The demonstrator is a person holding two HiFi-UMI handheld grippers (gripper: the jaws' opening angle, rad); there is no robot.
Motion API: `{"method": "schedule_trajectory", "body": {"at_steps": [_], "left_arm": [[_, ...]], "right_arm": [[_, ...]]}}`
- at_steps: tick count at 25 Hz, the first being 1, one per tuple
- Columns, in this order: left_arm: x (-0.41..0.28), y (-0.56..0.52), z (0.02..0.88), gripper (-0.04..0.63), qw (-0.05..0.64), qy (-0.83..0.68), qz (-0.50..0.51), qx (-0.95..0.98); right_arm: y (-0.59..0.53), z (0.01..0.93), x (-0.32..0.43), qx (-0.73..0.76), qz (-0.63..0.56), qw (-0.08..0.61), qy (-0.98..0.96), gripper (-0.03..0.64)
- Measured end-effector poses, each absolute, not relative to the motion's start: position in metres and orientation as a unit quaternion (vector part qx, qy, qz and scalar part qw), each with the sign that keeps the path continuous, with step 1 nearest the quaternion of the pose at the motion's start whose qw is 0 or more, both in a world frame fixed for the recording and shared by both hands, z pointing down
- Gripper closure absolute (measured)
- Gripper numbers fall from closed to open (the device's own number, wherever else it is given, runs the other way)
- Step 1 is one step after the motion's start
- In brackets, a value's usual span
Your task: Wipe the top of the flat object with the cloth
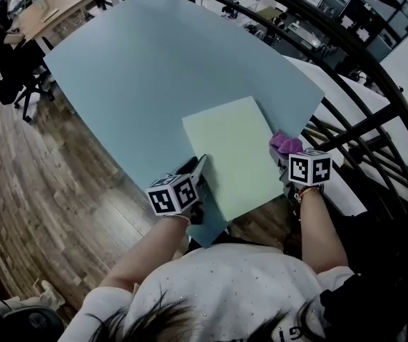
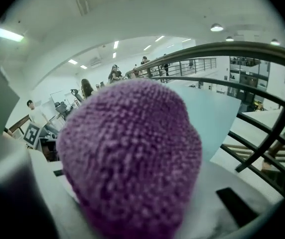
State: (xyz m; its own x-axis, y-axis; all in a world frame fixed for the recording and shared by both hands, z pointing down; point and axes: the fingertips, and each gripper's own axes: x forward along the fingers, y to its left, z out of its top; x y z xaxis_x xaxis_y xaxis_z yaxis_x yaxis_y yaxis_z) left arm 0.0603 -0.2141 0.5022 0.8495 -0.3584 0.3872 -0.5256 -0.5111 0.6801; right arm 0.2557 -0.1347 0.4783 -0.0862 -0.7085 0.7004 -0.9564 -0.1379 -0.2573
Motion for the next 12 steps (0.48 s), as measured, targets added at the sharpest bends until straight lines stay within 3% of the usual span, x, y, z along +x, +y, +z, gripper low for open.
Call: {"method": "schedule_trajectory", "body": {"at_steps": [7, 12], "left_arm": [[0.063, -0.219, 0.503, 0.439, 0.425, -0.256, 0.096, 0.863], [0.062, -0.218, 0.501, 0.439, 0.426, -0.255, 0.096, 0.862]], "right_arm": [[-0.130, 0.469, 0.282, 0.699, 0.365, 0.127, -0.601, 0.580], [-0.155, 0.432, 0.208, 0.632, 0.301, 0.121, -0.704, 0.580]]}}
